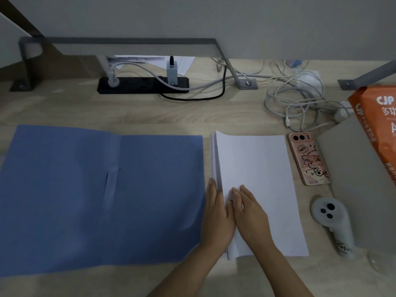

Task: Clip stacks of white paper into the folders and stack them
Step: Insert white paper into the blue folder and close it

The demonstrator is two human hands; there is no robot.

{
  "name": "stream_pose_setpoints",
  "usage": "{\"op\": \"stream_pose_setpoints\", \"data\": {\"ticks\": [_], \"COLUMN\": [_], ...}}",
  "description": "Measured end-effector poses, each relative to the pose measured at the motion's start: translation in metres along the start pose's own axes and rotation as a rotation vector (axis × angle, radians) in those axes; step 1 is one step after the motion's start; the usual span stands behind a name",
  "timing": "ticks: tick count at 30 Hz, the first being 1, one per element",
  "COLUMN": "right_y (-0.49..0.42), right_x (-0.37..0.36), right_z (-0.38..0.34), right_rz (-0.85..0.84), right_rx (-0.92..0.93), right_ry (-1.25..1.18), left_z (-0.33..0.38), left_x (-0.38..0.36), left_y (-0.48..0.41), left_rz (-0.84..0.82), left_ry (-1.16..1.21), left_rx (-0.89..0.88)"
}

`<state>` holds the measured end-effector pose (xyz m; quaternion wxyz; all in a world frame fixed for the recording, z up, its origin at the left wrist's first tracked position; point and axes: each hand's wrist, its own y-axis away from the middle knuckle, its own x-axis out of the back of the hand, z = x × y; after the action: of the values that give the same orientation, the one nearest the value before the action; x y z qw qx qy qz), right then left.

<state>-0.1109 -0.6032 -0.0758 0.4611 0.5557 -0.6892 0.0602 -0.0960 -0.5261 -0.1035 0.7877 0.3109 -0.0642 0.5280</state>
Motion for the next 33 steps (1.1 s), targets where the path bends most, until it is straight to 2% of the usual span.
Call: {"op": "stream_pose_setpoints", "data": {"ticks": [24,33], "right_y": [0.0005,-0.0007], "right_x": [-0.0001,-0.0019], "right_z": [0.0012,0.0056], "right_rz": [-0.024,-0.019], "right_rx": [0.002,0.0], "right_ry": [0.008,0.006], "left_z": [-0.0028,0.0017], "left_x": [-0.0009,0.0048], "left_y": [0.0009,0.0013], "left_rz": [0.018,-0.008], "left_ry": [0.082,0.021], "left_rx": [-0.003,0.021]}}
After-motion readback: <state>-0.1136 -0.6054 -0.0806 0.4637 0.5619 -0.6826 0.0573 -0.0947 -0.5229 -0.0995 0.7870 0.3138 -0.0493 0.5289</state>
